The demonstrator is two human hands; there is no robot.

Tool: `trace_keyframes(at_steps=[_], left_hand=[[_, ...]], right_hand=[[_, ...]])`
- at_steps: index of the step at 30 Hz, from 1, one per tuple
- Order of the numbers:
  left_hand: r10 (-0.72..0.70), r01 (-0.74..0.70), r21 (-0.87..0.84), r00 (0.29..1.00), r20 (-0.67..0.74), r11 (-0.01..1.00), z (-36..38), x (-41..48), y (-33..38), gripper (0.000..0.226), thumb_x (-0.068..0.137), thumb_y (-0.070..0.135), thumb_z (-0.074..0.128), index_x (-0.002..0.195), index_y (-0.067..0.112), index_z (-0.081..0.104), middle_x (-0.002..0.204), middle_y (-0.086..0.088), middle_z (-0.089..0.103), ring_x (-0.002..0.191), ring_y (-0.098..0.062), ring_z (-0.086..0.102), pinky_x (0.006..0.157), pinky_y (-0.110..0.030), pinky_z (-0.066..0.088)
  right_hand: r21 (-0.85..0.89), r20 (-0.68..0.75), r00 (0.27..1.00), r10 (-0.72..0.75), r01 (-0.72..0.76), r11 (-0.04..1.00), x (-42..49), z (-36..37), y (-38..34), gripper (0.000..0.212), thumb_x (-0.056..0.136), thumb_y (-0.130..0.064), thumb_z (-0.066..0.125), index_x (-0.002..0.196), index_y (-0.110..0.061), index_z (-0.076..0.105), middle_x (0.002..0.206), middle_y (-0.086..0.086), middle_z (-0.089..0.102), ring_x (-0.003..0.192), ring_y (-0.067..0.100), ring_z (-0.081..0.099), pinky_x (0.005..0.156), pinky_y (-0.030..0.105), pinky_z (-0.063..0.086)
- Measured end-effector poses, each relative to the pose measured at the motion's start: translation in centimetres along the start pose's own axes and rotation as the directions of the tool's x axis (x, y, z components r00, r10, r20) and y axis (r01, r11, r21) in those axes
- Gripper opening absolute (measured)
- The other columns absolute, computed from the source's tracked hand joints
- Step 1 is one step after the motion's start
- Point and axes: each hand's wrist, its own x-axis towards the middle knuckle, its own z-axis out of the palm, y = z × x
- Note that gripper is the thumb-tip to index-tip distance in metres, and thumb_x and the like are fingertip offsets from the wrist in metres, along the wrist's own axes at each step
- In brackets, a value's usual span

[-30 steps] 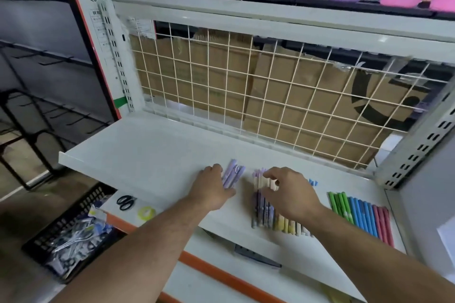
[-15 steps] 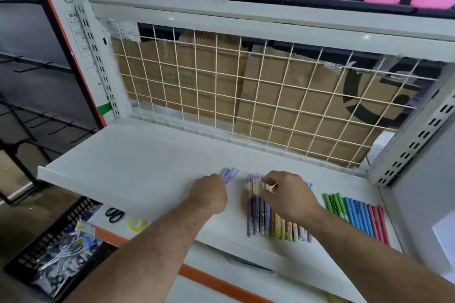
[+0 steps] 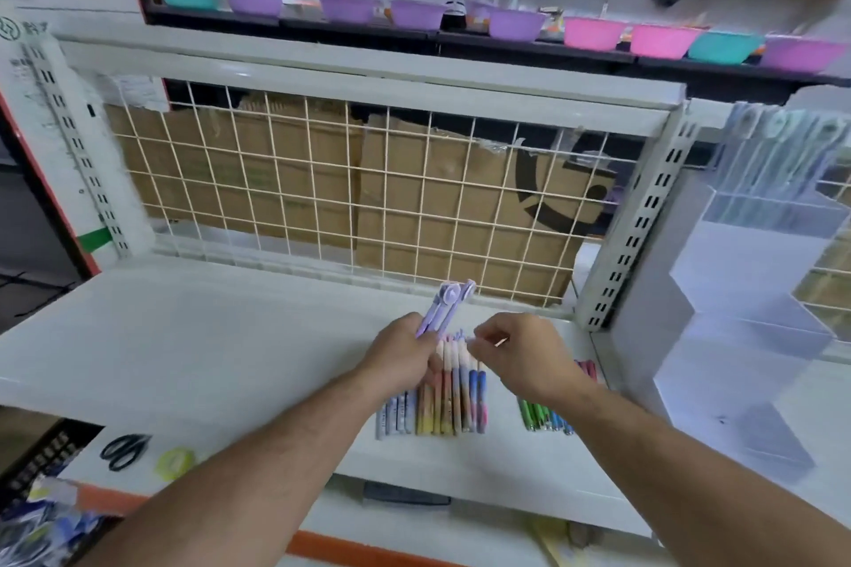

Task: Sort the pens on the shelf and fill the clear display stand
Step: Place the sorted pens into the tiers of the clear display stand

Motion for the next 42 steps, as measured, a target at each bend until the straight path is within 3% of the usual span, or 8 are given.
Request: trace_keyframes(at_steps=[3,6,12,21,25,29,36,42], left_hand=[[0.081,-0.075,-0.079,0.994,0.072,0.994,3.7,-1.1,3.3,0.018,0.099,0.028,0.048,0.097,0.015,0.060,0.073,-0.002,0.071,0.062,-0.020,0.067,0.064,-0.034,0.050],[0.142,-0.124,-0.165,0.985,0.100,0.978,7.1,-1.8,6.2,0.017,0.101,0.024,0.048,0.100,0.016,0.063,0.071,-0.005,0.069,0.056,-0.017,0.063,0.060,-0.030,0.048],[0.252,-0.216,-0.287,0.963,0.094,0.933,14.4,-2.3,11.9,0.016,0.102,0.017,0.049,0.099,0.014,0.065,0.068,-0.004,0.067,0.052,-0.014,0.061,0.046,-0.019,0.044],[0.379,-0.321,-0.402,0.923,0.072,0.858,24.9,-1.6,22.7,0.019,0.097,0.013,0.052,0.097,-0.004,0.060,0.072,-0.010,0.071,0.062,-0.026,0.067,0.057,-0.032,0.054],[0.408,-0.345,-0.456,0.912,0.045,0.821,27.2,-0.6,25.4,0.018,0.101,0.016,0.048,0.093,0.006,0.061,0.078,-0.011,0.074,0.067,-0.029,0.071,0.060,-0.034,0.057],[0.376,-0.367,-0.370,0.925,-0.050,0.854,28.3,1.4,26.3,0.016,0.099,0.029,0.048,0.093,0.016,0.054,0.089,-0.008,0.076,0.076,-0.029,0.074,0.072,-0.038,0.054],[0.316,-0.330,-0.330,0.944,-0.097,0.885,28.7,4.0,25.9,0.017,0.105,0.028,0.045,0.098,0.023,0.060,0.091,0.003,0.076,0.082,-0.022,0.076,0.077,-0.037,0.053],[0.290,-0.299,-0.368,0.954,-0.082,0.880,28.5,4.8,25.5,0.019,0.105,0.024,0.047,0.097,0.015,0.062,0.086,-0.006,0.075,0.080,-0.027,0.075,0.080,-0.036,0.057]], right_hand=[[0.059,-0.048,0.999,0.005,-0.002,0.998,-0.9,-2.6,1.1,0.028,0.090,-0.035,0.066,0.078,-0.011,0.073,0.067,0.003,0.068,0.056,0.016,0.056,0.057,0.031,0.046],[0.144,-0.072,0.996,0.053,-0.042,0.989,-1.7,-5.2,3.2,0.029,0.089,-0.032,0.068,0.072,-0.010,0.070,0.048,-0.007,0.053,0.041,0.006,0.042,0.045,0.021,0.036],[0.350,-0.149,0.980,0.134,-0.075,0.934,-2.7,-11.5,8.7,0.021,0.083,-0.018,0.075,0.065,-0.012,0.066,0.059,-0.002,0.064,0.058,0.017,0.061,0.061,0.035,0.051],[0.468,-0.204,0.977,0.066,0.038,0.883,-3.6,-24.1,16.1,0.019,0.083,-0.009,0.068,0.065,-0.008,0.063,0.053,0.002,0.063,0.042,0.020,0.059,0.046,0.027,0.045],[0.412,-0.237,0.971,0.019,0.082,0.908,-3.2,-28.0,18.5,0.024,0.084,-0.015,0.071,0.063,-0.011,0.062,0.054,-0.002,0.059,0.051,0.014,0.056,0.052,0.031,0.048],[0.371,-0.291,0.957,0.007,0.106,0.923,-2.2,-31.6,20.0,0.024,0.088,-0.019,0.072,0.076,-0.001,0.062,0.069,0.015,0.066,0.056,0.014,0.063,0.057,0.036,0.051],[0.318,-0.409,0.912,0.023,0.119,0.941,1.1,-37.4,19.9,0.019,0.093,-0.024,0.071,0.078,-0.013,0.069,0.072,0.003,0.074,0.056,0.008,0.070,0.057,0.031,0.057],[0.258,-0.490,0.871,0.025,0.117,0.959,3.9,-38.8,18.5,0.022,0.093,-0.024,0.071,0.078,-0.009,0.069,0.072,0.007,0.073,0.072,0.029,0.073,0.065,0.050,0.062]])
